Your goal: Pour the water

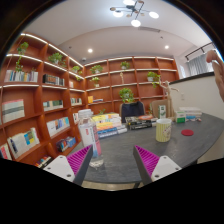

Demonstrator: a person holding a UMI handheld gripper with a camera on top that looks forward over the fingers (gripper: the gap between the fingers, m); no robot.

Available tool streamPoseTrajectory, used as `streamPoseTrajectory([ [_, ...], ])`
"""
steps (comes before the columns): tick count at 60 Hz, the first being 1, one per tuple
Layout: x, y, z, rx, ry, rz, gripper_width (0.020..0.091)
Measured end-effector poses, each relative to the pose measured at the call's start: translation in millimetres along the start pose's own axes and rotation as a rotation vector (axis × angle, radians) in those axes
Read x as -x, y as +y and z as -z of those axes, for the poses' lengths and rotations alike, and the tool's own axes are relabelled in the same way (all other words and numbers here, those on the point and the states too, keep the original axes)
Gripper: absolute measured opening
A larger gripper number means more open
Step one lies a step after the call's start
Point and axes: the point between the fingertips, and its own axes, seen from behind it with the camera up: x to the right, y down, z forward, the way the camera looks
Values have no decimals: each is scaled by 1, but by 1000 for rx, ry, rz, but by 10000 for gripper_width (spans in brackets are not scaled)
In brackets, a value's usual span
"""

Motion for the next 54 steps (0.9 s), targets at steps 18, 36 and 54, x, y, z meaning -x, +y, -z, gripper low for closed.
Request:
streamPoseTrajectory([
  [18,77,9,-67,-58,-94,27,863],
  [36,91,17,-120,-20,-77,198,805],
  [54,81,15,-124,-64,-44,180,395],
])
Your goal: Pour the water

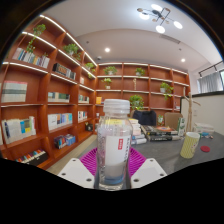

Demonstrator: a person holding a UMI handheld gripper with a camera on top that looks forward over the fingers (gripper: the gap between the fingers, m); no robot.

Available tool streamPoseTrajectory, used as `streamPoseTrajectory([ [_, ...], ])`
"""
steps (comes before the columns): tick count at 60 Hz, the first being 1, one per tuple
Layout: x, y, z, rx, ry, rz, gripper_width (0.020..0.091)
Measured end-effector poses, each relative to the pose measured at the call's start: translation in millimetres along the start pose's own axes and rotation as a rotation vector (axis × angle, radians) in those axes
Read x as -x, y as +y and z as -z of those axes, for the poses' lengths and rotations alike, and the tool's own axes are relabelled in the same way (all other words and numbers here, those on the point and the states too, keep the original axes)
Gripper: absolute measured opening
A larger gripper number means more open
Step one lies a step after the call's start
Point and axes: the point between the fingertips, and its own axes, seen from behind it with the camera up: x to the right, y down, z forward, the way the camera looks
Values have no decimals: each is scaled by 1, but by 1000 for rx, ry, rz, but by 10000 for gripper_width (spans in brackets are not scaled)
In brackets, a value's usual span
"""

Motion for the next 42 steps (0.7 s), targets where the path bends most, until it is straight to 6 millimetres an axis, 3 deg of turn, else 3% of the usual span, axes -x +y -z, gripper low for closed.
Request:
streamPoseTrajectory([
  [3,0,0,0,-1,-17,-14,364],
  [11,-2,1,0,15,-25,-31,364],
  [19,-23,-14,-5,12,-10,-194,365],
  [36,-141,-74,-30,-154,49,-922,366],
  [42,-181,-81,-51,-213,23,-1181,364],
])
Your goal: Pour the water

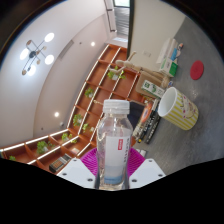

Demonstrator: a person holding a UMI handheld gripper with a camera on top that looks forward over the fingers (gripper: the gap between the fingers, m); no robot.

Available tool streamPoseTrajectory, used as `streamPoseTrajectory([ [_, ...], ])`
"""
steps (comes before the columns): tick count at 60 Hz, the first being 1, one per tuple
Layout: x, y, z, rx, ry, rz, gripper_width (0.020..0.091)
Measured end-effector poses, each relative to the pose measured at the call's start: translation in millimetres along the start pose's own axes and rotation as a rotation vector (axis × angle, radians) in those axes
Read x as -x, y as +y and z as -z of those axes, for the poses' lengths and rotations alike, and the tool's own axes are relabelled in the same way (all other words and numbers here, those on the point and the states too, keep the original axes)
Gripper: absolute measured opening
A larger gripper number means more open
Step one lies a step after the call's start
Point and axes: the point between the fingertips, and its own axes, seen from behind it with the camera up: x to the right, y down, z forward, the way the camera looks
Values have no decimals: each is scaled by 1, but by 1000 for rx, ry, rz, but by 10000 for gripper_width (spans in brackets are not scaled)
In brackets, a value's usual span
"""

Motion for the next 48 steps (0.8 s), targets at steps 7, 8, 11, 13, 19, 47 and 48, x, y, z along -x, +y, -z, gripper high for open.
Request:
streamPoseTrajectory([
  [7,-8,-29,-23,-47,0,-250,380],
  [8,-10,-32,-25,-51,3,-286,379],
  [11,-7,-43,-23,-72,3,-381,378],
  [13,-9,-51,-29,-91,-14,-433,378],
  [19,-14,-68,-37,-129,-36,-650,378],
  [47,-20,-75,-46,-115,-25,-811,380],
  [48,-18,-74,-45,-108,-26,-782,379],
])
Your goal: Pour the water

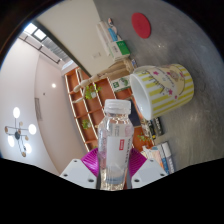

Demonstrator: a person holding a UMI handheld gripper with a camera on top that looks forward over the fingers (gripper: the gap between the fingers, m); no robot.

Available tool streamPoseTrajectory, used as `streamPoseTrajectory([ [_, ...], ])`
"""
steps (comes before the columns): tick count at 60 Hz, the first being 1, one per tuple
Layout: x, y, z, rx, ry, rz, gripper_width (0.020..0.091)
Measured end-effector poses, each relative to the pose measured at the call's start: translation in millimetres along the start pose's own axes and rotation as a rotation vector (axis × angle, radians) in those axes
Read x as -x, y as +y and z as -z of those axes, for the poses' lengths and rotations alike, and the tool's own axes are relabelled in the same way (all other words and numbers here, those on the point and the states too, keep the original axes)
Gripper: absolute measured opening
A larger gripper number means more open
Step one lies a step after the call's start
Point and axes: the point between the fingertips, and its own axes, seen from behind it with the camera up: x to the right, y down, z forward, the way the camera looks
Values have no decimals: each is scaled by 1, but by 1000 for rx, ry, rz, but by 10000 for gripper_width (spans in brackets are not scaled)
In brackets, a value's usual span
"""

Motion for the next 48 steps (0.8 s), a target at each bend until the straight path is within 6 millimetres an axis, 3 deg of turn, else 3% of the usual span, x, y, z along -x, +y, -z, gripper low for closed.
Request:
streamPoseTrajectory([
  [9,27,11,1,54,47,522,380],
  [15,58,-8,3,29,76,938,380],
  [20,76,-43,3,-36,159,1279,377],
  [28,84,-127,8,-197,336,1636,377],
  [31,95,-147,17,-251,395,1702,378],
  [36,84,-201,21,-321,475,1779,390],
  [37,89,-203,24,-331,500,1791,391],
  [44,73,-250,29,-364,626,1859,391],
  [45,57,-268,29,-373,629,1874,391],
  [48,64,-272,27,-383,663,1899,389],
])
